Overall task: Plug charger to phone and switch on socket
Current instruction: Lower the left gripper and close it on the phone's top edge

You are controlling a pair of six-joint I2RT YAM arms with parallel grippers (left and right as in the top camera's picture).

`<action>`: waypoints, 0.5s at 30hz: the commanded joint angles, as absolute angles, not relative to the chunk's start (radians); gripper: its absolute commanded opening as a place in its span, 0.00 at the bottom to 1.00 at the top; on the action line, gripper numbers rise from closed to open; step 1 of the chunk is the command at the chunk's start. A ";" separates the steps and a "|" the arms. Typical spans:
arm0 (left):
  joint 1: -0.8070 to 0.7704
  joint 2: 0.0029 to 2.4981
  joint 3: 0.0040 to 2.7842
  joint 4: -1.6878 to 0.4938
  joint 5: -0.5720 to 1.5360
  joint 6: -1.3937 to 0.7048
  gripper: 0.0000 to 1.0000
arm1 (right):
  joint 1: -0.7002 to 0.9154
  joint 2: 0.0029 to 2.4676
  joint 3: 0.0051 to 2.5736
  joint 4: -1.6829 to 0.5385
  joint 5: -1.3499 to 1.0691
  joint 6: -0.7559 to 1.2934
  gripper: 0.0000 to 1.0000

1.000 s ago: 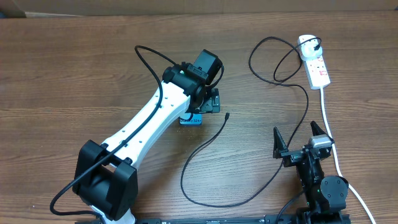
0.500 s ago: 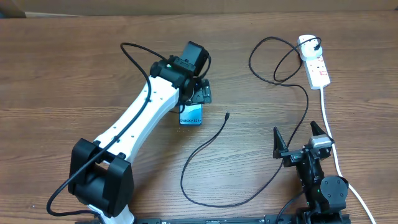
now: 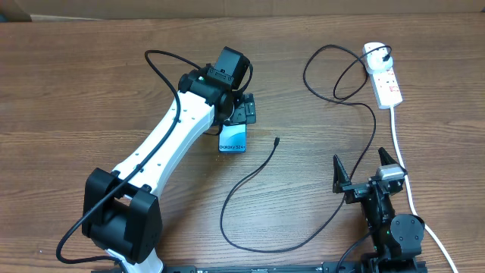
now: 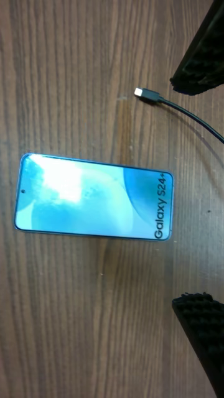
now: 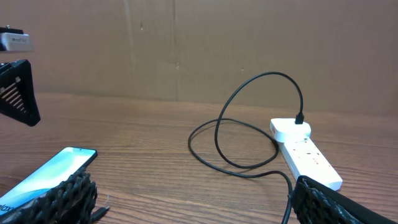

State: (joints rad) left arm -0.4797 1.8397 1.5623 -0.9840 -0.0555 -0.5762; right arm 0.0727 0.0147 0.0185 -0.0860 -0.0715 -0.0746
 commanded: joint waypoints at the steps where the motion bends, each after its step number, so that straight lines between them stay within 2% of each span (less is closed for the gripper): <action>1: -0.479 1.849 1.563 -0.966 -0.048 -0.561 1.00 | 0.079 0.005 0.008 -0.081 -0.069 -0.076 1.00; 15: -0.476 2.052 1.557 -0.905 -0.059 -0.561 1.00 | 0.079 0.005 0.008 -0.080 -0.069 -0.076 1.00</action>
State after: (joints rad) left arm -0.4797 2.0190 1.5620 -0.9134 -0.0563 -0.5724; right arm 0.0727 0.0147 0.0185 -0.0860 -0.0711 -0.0742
